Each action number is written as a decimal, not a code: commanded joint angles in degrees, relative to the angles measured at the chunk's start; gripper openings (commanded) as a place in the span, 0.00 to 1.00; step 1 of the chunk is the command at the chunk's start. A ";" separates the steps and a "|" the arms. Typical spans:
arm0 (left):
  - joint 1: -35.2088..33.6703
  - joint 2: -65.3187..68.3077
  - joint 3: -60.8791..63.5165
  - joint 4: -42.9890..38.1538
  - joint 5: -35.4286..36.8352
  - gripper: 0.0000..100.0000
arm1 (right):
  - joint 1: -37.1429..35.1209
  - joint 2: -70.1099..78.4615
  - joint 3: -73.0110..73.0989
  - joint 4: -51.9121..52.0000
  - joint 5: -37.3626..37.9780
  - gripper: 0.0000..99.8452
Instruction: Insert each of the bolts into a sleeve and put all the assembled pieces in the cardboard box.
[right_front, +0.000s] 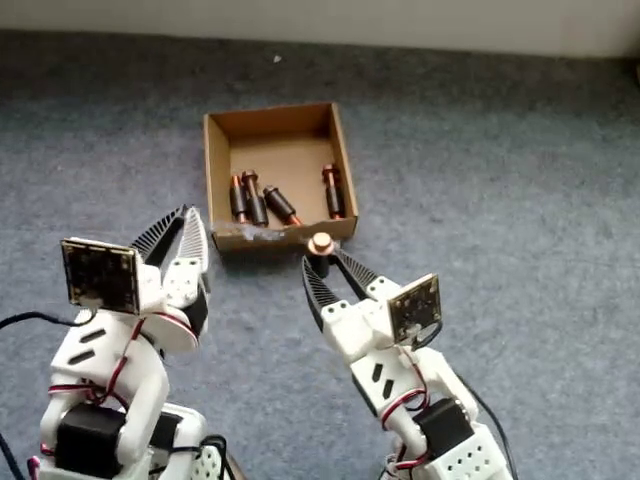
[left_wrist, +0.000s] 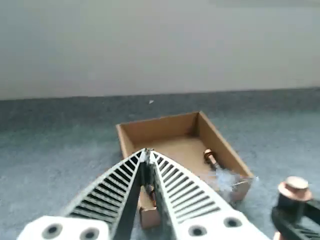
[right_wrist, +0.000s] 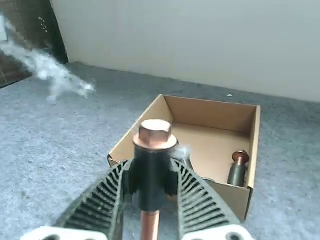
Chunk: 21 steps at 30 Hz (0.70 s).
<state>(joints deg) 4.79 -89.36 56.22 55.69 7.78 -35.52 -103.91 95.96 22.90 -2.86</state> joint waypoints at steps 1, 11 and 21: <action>-5.67 -0.04 7.34 -0.09 -4.04 0.01 | 2.33 -0.84 6.02 1.98 0.09 0.00; -9.45 -0.04 28.97 -6.86 -4.31 0.01 | 2.95 1.19 -10.77 13.41 -3.43 0.00; -9.36 -0.04 41.27 -25.67 -12.13 0.01 | 3.12 40.75 -25.63 -10.77 -0.79 0.00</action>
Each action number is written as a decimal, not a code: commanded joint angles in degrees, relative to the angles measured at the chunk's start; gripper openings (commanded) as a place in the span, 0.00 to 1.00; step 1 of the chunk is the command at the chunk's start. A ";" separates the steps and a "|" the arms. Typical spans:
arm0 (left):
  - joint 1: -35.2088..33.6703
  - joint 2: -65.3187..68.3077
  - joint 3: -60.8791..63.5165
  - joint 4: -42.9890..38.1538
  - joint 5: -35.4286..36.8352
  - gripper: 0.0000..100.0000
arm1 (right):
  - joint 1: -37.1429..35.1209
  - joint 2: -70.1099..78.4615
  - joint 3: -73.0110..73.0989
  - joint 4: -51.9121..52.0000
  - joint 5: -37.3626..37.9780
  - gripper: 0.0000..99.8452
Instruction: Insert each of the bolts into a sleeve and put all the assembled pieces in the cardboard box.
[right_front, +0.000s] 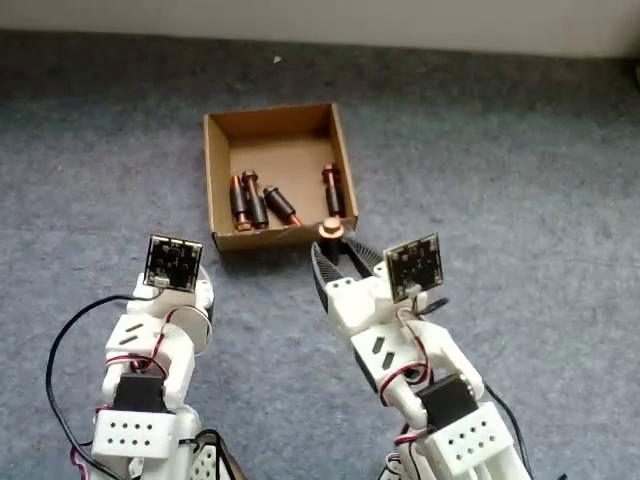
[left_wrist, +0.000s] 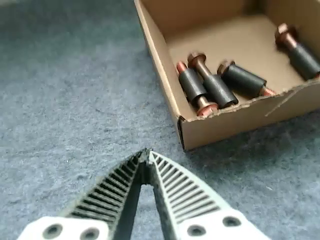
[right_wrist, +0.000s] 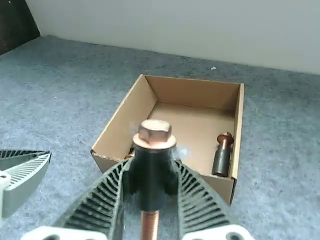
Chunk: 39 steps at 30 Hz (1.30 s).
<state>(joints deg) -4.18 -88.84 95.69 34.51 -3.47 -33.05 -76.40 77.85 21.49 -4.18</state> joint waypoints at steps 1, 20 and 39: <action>-0.40 -0.57 1.80 -4.48 -0.88 0.01 | 0.75 17.80 -9.27 -12.35 0.53 0.00; -0.57 -0.57 1.80 -4.40 -0.97 0.01 | 3.65 72.92 -33.27 -40.48 0.62 0.02; -0.31 -0.57 1.80 -4.40 -0.97 0.01 | 3.65 45.85 -23.08 -18.33 0.26 0.01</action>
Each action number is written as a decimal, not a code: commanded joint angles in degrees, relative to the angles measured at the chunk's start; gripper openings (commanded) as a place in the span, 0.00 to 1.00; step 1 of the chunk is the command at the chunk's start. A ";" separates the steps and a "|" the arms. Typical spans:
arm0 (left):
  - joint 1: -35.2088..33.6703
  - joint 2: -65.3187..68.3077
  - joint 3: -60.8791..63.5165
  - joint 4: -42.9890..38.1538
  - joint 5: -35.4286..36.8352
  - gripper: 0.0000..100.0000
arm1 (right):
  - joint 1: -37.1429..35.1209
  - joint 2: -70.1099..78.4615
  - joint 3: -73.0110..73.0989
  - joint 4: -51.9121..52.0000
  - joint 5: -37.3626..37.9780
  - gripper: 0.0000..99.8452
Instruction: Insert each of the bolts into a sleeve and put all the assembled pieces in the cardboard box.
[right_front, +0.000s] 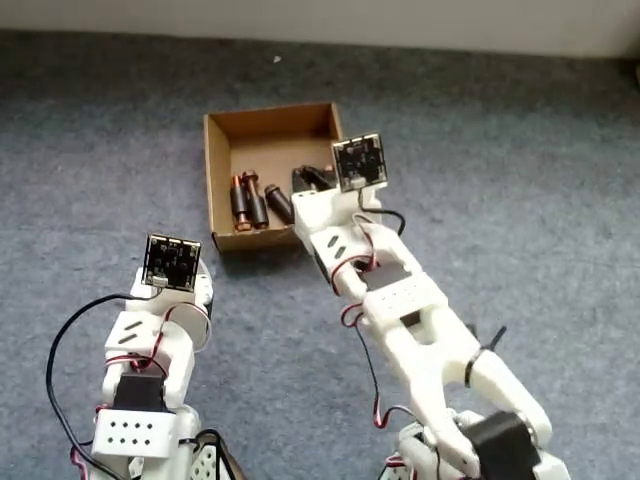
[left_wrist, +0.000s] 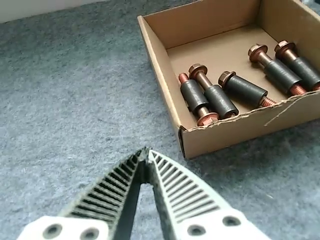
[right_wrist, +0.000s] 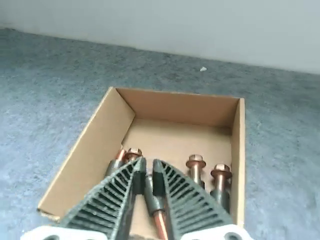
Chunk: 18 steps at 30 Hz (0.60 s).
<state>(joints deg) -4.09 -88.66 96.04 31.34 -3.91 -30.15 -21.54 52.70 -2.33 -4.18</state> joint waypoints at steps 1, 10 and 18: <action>-0.40 -0.75 1.45 -1.23 -0.53 0.01 | 0.75 -11.65 4.09 7.16 0.26 0.01; -0.48 -0.75 1.45 -1.23 -0.53 0.01 | 0.84 -39.60 24.04 18.68 0.44 0.01; -0.40 -0.66 1.45 -1.23 -0.53 0.01 | 4.88 -64.92 37.67 30.99 0.26 0.01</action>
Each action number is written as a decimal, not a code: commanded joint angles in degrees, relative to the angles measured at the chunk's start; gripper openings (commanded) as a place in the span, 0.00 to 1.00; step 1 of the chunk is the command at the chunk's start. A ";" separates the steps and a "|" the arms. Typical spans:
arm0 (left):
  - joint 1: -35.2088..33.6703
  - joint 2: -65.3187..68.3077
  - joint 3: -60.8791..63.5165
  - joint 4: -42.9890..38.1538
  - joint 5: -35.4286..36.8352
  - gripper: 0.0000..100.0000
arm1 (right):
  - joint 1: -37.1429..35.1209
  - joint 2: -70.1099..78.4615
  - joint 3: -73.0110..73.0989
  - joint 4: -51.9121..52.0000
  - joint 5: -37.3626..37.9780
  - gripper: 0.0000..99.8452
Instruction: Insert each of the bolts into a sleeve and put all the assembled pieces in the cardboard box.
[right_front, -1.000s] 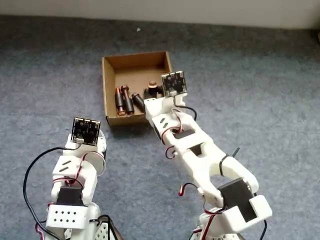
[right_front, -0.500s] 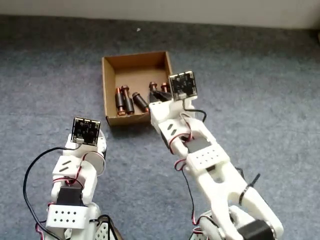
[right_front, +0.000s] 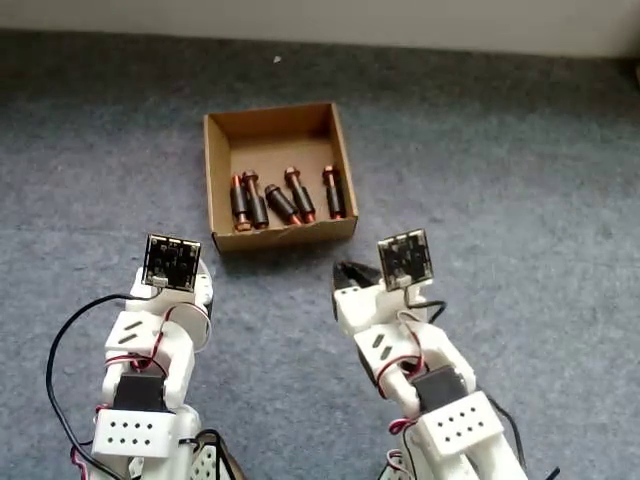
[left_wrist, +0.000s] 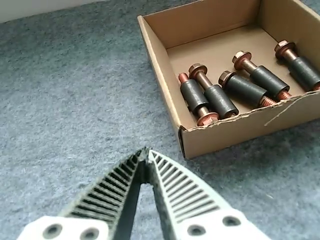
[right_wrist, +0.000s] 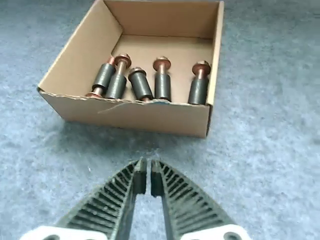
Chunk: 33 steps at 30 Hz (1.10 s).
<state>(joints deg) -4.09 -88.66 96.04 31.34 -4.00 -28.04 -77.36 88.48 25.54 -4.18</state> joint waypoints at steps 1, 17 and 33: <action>-0.40 -0.66 1.45 -1.23 -0.44 0.01 | 3.74 -12.26 3.21 4.35 0.26 0.01; -0.84 -0.66 1.45 1.67 -0.44 0.01 | 5.05 -27.82 13.32 23.69 0.44 0.01; -1.63 -0.66 1.27 23.91 -0.44 0.01 | 4.97 -27.74 13.41 45.85 0.53 0.01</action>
<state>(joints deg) -5.23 -88.66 96.04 53.23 -4.00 -23.56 -104.26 95.87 70.20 -4.18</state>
